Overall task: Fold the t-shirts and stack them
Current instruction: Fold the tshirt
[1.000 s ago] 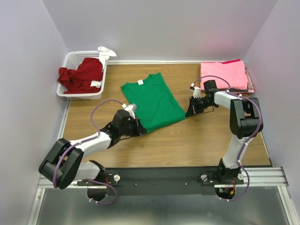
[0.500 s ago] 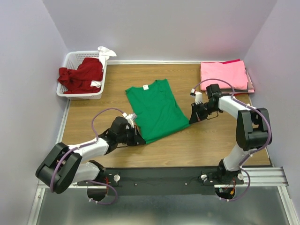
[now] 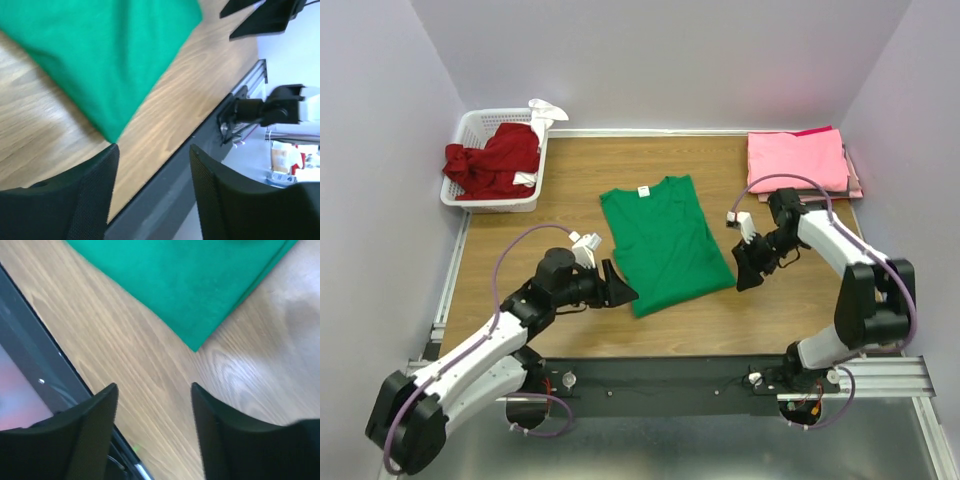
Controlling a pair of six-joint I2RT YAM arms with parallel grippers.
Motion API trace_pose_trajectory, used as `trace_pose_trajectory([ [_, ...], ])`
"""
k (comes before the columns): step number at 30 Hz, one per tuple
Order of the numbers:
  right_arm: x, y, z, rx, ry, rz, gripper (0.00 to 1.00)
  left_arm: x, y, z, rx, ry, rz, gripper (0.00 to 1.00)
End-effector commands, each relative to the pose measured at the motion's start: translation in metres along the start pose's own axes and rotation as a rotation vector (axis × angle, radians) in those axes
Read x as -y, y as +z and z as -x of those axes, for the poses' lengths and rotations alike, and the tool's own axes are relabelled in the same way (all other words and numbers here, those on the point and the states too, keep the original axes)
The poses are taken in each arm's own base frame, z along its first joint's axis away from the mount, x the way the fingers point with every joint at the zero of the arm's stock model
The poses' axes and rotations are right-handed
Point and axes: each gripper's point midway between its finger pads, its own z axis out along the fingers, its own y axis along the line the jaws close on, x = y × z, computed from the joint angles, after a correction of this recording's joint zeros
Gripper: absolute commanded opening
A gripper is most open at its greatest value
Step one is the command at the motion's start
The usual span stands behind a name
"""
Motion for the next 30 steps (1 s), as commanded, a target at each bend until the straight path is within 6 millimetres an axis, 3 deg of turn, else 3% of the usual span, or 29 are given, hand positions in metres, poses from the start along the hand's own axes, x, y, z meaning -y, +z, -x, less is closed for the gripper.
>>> trace_pose_trajectory([
  [1, -0.009, -0.029, 0.002, 0.018, -0.203, -0.063, 0.72, 0.040, -0.026, 0.042, 0.101, 0.175, -0.008, 0.70],
  [3, -0.010, -0.036, 0.013, 0.060, -0.355, -0.069, 0.75, 0.051, -0.031, 0.063, 0.166, 0.273, -0.001, 0.73],
  [4, -0.022, -0.038, 0.020, 0.113, -0.434, -0.032, 0.78, 0.057, -0.032, 0.072, 0.188, 0.365, -0.016, 0.73],
  [5, -0.026, -0.039, 0.025, 0.143, -0.626, -0.014, 0.80, 0.070, -0.034, 0.086, 0.232, 0.417, -0.048, 0.75],
  [6, -0.036, -0.034, 0.017, 0.161, -0.719, 0.019, 0.97, 0.075, -0.034, 0.091, 0.245, 0.441, -0.059, 0.77],
  [7, -0.044, -0.030, 0.020, 0.215, -0.816, 0.045, 1.00, 0.079, -0.029, 0.092, 0.234, 0.461, -0.077, 0.78],
  [8, -0.045, -0.023, 0.019, 0.237, -0.934, 0.049, 1.00, 0.095, -0.029, 0.095, 0.235, 0.516, -0.136, 0.81],
  [9, -0.045, -0.015, 0.020, 0.270, -0.974, 0.056, 1.00, 0.091, -0.020, 0.092, 0.199, 0.527, -0.127, 0.81],
  [11, -0.042, -0.007, 0.026, 0.277, -0.988, 0.069, 1.00, 0.075, -0.009, 0.080, 0.117, 0.516, -0.048, 0.82],
  [13, -0.037, -0.003, 0.027, 0.263, -0.994, 0.085, 1.00, 0.062, 0.006, 0.045, -0.010, 0.487, 0.005, 0.81],
  [14, -0.033, 0.003, 0.025, 0.248, -0.990, 0.101, 1.00, 0.044, 0.009, 0.028, -0.046, 0.431, 0.075, 0.79],
  [15, -0.028, 0.006, 0.026, 0.245, -1.004, 0.089, 1.00, 0.057, 0.013, -0.002, -0.096, 0.466, 0.050, 0.79],
  [18, -0.016, 0.021, 0.016, 0.193, -1.021, 0.047, 1.00, 0.059, 0.016, -0.014, -0.083, 0.430, 0.115, 0.79],
  [20, -0.001, 0.025, 0.021, 0.171, -1.055, -0.026, 1.00, 0.050, 0.020, -0.028, -0.116, 0.430, 0.148, 0.78],
  [23, 0.006, 0.031, 0.025, 0.157, -1.067, -0.046, 0.98, 0.038, 0.024, -0.034, -0.104, 0.463, 0.223, 0.78],
  [30, 0.011, 0.054, 0.023, 0.092, -1.099, -0.025, 0.90, 0.051, 0.029, -0.039, -0.072, 0.582, 0.249, 0.81],
])
